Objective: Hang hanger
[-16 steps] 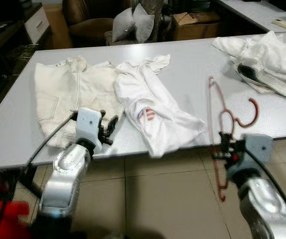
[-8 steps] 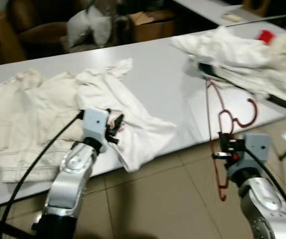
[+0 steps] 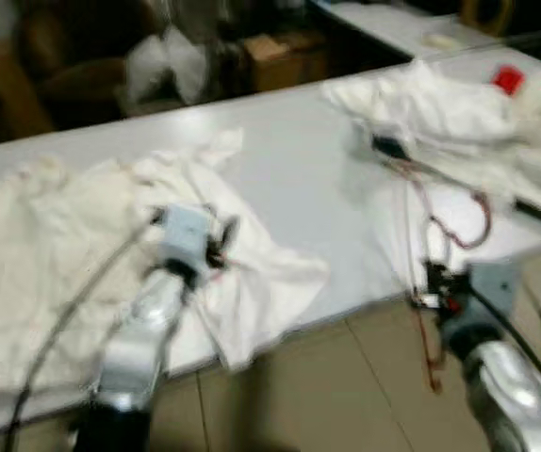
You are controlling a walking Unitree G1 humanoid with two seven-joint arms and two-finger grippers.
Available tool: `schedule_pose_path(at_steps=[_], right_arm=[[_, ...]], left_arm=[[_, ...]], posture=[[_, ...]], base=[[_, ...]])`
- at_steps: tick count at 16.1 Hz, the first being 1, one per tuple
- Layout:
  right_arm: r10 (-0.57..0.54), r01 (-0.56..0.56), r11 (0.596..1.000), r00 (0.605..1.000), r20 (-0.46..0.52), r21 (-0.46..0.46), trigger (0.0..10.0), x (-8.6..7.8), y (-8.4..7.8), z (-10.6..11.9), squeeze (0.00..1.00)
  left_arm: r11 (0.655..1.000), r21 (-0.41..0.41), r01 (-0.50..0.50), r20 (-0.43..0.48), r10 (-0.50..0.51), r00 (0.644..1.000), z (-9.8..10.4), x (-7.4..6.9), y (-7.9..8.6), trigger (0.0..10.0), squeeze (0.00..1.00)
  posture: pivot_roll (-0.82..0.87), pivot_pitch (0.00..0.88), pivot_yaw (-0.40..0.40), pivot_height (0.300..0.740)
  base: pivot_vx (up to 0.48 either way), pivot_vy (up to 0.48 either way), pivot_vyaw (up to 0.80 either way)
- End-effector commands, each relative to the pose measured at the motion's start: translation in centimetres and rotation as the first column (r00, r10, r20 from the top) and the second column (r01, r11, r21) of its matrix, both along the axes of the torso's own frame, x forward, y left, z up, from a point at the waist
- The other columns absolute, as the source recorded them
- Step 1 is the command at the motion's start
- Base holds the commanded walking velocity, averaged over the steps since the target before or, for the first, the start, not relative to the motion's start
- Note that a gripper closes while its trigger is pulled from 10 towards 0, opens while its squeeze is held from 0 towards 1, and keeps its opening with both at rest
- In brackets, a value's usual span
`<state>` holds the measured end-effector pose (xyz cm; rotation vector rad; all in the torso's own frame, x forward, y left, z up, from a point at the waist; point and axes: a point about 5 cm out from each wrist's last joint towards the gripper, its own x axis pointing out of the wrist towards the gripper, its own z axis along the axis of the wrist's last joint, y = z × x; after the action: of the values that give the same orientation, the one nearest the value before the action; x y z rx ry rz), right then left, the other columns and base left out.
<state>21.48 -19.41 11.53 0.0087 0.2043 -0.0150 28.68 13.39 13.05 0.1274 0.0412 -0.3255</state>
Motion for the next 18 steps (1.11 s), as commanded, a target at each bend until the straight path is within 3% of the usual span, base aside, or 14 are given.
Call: schedule_pose_path(at_steps=[1,3,5,6,7,9,10,11,13,14,15,16,18], right_arm=[[0.036,-0.037,0.999,0.999,0.030,0.016,10.0,0.3,0.8,0.5,0.00],[0.037,-0.038,0.999,0.999,0.030,0.011,10.0,0.3,0.6,0.6,0.00],[0.036,-0.036,0.999,0.999,0.031,0.008,10.0,0.4,0.5,0.6,0.00],[0.036,-0.036,0.999,0.999,0.031,0.007,10.0,0.4,0.4,0.6,0.00],[0.036,-0.036,0.999,0.999,0.029,0.006,10.0,0.3,0.4,0.6,0.00],[0.038,-0.038,0.999,0.999,0.028,0.006,10.0,0.3,0.4,0.6,0.00],[0.038,-0.039,0.999,0.999,0.026,0.007,10.0,0.3,0.4,0.6,0.00],[0.038,-0.038,0.999,0.999,0.026,0.008,10.0,0.3,0.3,0.6,0.00],[0.038,-0.038,0.999,0.999,0.026,0.009,10.0,0.3,0.3,0.6,0.00],[0.039,-0.039,0.999,0.999,0.026,0.009,10.0,0.4,0.3,0.6,0.00],[0.039,-0.039,0.999,0.999,0.026,0.009,10.0,0.4,0.3,0.7,0.00],[0.039,-0.039,0.999,0.999,0.026,0.008,10.0,0.4,0.3,0.7,0.00],[0.038,-0.038,0.999,0.999,0.026,0.007,10.0,0.4,0.3,0.7,0.00]], left_arm=[[0.999,0.038,-0.039,0.004,0.039,0.999,0.1,0.2,1.4,10.0,0.00],[0.992,0.115,-0.044,-0.006,0.045,0.999,-0.3,0.4,1.9,10.0,0.00],[0.988,0.131,-0.086,-0.029,0.090,0.995,-0.6,0.8,2.6,10.0,0.00],[0.986,0.148,-0.079,-0.046,0.086,0.995,-0.7,1.0,3.0,10.0,0.45],[0.985,0.166,-0.052,-0.072,0.064,0.995,-0.8,1.0,3.2,10.0,1.00],[0.970,0.242,0.006,-0.141,0.029,0.990,-1.6,0.7,3.8,10.0,1.00],[0.959,0.283,-0.003,-0.174,0.054,0.983,-2.1,0.6,4.5,10.0,0.29],[0.954,0.300,-0.012,-0.190,0.072,0.979,-2.4,0.7,4.8,10.0,0.00],[0.947,0.322,-0.006,-0.196,0.073,0.978,-2.6,0.7,5.0,10.0,0.00],[0.947,0.322,0.008,-0.200,0.060,0.978,-2.6,0.8,4.8,4.9,0.00],[0.947,0.320,0.018,-0.203,0.050,0.978,-2.7,0.8,4.7,3.8,0.00],[0.945,0.327,0.027,-0.213,0.046,0.976,-3.3,1.1,4.4,1.6,0.00],[0.940,0.340,0.022,-0.215,0.054,0.975,-3.5,1.4,4.4,0.0,0.00]], posture=[[-0.03,0.000,0.051,0.740],[-0.03,0.000,0.051,0.740],[-0.03,0.000,0.051,0.740],[-0.03,0.000,0.051,0.740],[-0.03,0.000,0.051,0.740],[-0.03,0.000,0.051,0.740],[-0.03,0.000,0.051,0.740],[-0.03,0.000,0.051,0.740],[-0.03,0.000,0.051,0.740],[-0.03,0.000,0.050,0.740],[-0.03,0.000,0.050,0.740],[-0.03,0.000,0.050,0.740],[-0.04,0.000,0.053,0.740]], base=[[0.000,0.000,0.00],[0.000,0.000,0.00],[0.000,0.000,0.00],[0.000,0.000,0.00],[0.000,0.000,0.00],[0.000,0.000,0.00],[0.000,0.000,0.00],[0.000,0.000,0.00],[0.000,0.000,0.00],[0.000,0.000,0.00],[0.000,0.000,0.00],[0.000,0.000,0.00],[0.000,0.000,0.00]])
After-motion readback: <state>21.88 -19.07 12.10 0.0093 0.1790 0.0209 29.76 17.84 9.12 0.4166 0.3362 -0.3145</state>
